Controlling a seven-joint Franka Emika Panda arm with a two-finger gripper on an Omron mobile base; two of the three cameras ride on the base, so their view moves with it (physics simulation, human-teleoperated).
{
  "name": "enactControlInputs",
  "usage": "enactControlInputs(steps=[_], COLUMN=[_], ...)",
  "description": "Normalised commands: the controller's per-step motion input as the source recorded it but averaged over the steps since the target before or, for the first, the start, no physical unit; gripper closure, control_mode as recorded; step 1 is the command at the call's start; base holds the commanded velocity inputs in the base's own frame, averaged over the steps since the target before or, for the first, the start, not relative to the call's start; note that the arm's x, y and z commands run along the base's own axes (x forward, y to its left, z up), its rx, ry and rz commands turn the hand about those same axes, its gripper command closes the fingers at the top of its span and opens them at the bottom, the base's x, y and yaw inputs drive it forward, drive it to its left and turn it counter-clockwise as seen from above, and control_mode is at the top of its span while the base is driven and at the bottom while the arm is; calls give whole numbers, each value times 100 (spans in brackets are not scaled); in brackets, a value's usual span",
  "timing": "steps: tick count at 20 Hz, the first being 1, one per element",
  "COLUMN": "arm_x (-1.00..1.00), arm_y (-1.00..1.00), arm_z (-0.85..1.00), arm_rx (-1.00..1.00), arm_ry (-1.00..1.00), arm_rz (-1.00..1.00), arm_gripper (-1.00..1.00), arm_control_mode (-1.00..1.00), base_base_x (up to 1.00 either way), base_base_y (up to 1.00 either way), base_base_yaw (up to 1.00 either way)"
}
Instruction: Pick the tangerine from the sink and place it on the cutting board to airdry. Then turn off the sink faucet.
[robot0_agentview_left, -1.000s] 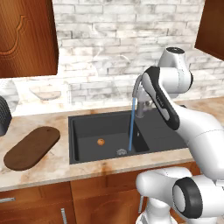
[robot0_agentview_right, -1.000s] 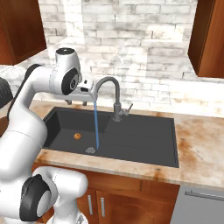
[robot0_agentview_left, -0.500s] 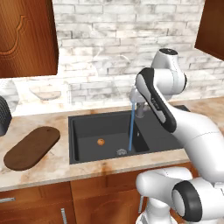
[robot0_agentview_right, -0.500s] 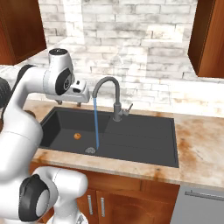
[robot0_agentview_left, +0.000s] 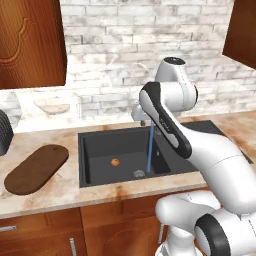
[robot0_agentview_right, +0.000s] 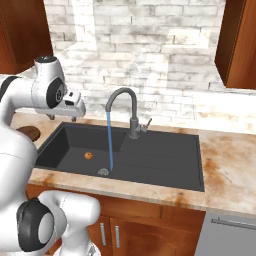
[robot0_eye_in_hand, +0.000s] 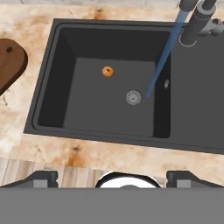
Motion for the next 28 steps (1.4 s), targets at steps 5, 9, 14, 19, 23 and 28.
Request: enactControlInputs(steps=[5, 9, 14, 19, 23, 28], arm_x=[-2, 9, 20, 22, 22, 10], arm_y=[5, 7, 11, 15, 18, 8], arm_z=[-15, -29, -44, -43, -35, -14], arm_rx=[-2, 0, 0, 0, 0, 0], arm_ry=[0, -1, -3, -2, -2, -7], arm_rz=[3, 0, 0, 3, 3, 1], arm_gripper=[-100, -100, -100, -100, -100, -100], arm_control_mode=[-100, -100, -100, -100, -100, -100], base_base_x=[0, 0, 0, 0, 0, 0], base_base_y=[0, 0, 0, 0, 0, 0], base_base_yaw=[0, 0, 0, 0, 0, 0])
